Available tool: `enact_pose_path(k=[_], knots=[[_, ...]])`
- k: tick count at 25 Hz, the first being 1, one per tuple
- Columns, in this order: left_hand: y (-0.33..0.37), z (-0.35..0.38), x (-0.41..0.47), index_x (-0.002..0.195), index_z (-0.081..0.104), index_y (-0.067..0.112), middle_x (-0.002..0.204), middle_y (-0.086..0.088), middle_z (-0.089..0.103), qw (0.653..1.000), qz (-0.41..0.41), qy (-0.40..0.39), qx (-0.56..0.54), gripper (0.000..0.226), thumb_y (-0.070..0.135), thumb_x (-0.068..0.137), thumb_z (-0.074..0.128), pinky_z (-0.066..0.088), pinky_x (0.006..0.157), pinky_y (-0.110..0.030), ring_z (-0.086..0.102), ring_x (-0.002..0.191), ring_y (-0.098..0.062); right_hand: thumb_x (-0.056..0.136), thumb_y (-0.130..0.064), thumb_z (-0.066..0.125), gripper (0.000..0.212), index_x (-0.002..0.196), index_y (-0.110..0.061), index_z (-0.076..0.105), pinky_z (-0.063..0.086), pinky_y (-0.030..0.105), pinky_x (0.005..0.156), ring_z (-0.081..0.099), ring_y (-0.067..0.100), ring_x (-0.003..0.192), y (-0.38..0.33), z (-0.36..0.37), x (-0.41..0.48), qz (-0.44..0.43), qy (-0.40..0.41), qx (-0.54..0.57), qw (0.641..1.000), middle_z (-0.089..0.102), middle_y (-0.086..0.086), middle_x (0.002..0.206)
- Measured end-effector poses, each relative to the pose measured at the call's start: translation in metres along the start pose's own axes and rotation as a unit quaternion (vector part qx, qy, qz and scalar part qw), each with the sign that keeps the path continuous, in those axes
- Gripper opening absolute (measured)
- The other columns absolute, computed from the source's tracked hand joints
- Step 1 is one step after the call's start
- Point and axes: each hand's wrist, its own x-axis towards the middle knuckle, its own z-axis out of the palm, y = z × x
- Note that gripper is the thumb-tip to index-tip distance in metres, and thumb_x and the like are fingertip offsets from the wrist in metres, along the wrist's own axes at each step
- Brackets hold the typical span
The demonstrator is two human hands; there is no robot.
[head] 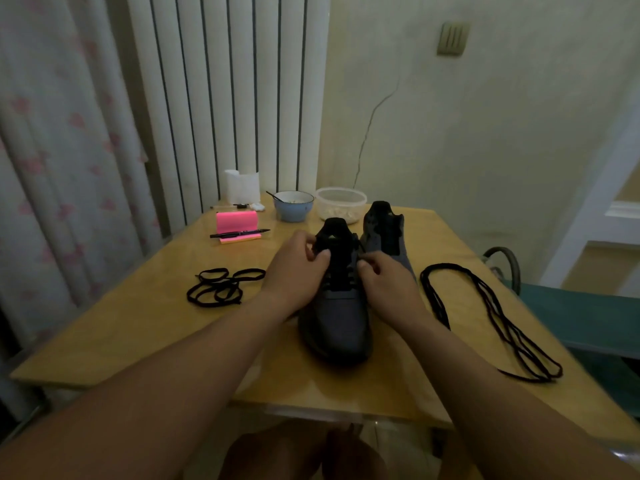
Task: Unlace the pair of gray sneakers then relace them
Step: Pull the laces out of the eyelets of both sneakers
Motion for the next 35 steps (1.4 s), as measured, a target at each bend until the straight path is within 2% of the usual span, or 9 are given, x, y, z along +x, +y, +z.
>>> enact_pose_path(k=[4,8,12,17,21,24,28,32,35], knots=[[-0.008,0.001,0.025,0.149,0.049,0.029,0.122,0.004,0.053,0.998,0.063,-0.011,-0.002,0.051,0.034,0.101,0.066,0.050,0.089,-0.026,0.058,0.111,-0.014,0.108,-0.021,0.045,0.046,0.153,-0.029,0.051,0.051,0.033,0.091,0.062,0.015,0.112,-0.003,-0.007,0.030,-0.002,-0.017,0.061,0.998,0.066,-0.002,0.133],[-0.012,-0.001,0.046,0.139,0.061,0.032,0.124,0.006,0.049,0.985,0.152,-0.024,0.082,0.041,0.037,0.099,0.068,0.044,0.105,-0.033,0.051,0.119,-0.014,0.109,-0.020,0.048,0.040,0.145,-0.038,0.055,0.057,0.038,0.076,0.066,0.020,0.090,-0.005,-0.015,0.051,0.003,-0.040,0.185,0.982,0.069,-0.002,0.103],[-0.005,0.001,0.051,0.101,0.071,0.024,0.105,0.006,0.058,0.986,0.153,-0.040,0.055,0.008,0.030,0.100,0.066,0.048,0.086,-0.029,0.057,0.098,-0.010,0.108,-0.017,0.052,0.029,0.130,-0.026,0.068,0.059,0.039,0.087,0.072,0.016,0.104,-0.005,-0.014,0.046,0.023,-0.081,0.252,0.964,0.076,-0.004,0.111],[0.005,-0.008,0.046,0.096,0.068,0.011,0.084,0.003,0.064,0.990,0.117,-0.035,-0.075,0.022,0.026,0.107,0.058,0.044,0.060,-0.008,0.058,0.069,0.007,0.105,-0.007,0.044,0.035,0.119,-0.024,0.071,0.056,0.037,0.081,0.070,0.023,0.097,-0.009,-0.014,0.033,0.064,-0.070,0.368,0.925,0.076,0.006,0.107],[0.012,-0.008,0.043,0.092,0.065,0.011,0.081,0.001,0.063,0.989,0.101,-0.034,-0.099,0.025,0.027,0.108,0.055,0.045,0.064,-0.014,0.056,0.068,0.003,0.101,-0.002,0.043,0.040,0.120,-0.025,0.069,0.052,0.032,0.071,0.065,0.014,0.080,-0.014,-0.014,0.020,0.086,-0.073,0.429,0.896,0.072,0.000,0.087],[0.015,-0.010,0.044,0.099,0.064,0.011,0.097,-0.002,0.072,0.991,0.067,-0.052,-0.100,0.024,0.028,0.110,0.051,0.053,0.085,-0.035,0.067,0.095,-0.017,0.103,-0.004,0.047,0.032,0.124,-0.019,0.065,0.058,0.036,0.081,0.067,0.020,0.091,-0.013,-0.018,0.018,0.095,-0.067,0.395,0.911,0.072,0.006,0.102],[0.015,-0.012,0.035,0.101,0.060,0.014,0.107,-0.014,0.067,0.995,0.022,-0.045,-0.090,0.024,0.032,0.110,0.046,0.055,0.096,-0.057,0.065,0.105,-0.035,0.102,-0.016,0.062,0.026,0.128,-0.017,0.062,0.060,0.041,0.093,0.068,0.023,0.106,-0.002,-0.017,0.021,0.088,-0.075,0.276,0.954,0.068,0.007,0.120],[0.009,-0.015,0.030,0.101,0.063,0.011,0.116,-0.015,0.065,0.980,-0.022,-0.098,-0.170,0.017,0.027,0.106,0.058,0.054,0.099,-0.047,0.062,0.115,-0.032,0.095,-0.037,0.073,0.037,0.126,-0.025,0.058,0.060,0.041,0.090,0.066,0.014,0.100,-0.007,-0.017,0.027,0.036,-0.013,0.167,0.985,0.066,-0.005,0.109],[0.010,-0.015,0.033,0.093,0.061,0.016,0.118,-0.008,0.053,0.993,0.068,-0.100,-0.019,0.014,0.026,0.100,0.068,0.050,0.087,-0.029,0.057,0.108,-0.024,0.097,-0.035,0.070,0.030,0.125,-0.027,0.063,0.055,0.029,0.078,0.063,0.009,0.089,-0.019,-0.020,0.034,-0.078,0.012,0.040,0.996,0.063,-0.006,0.101]])
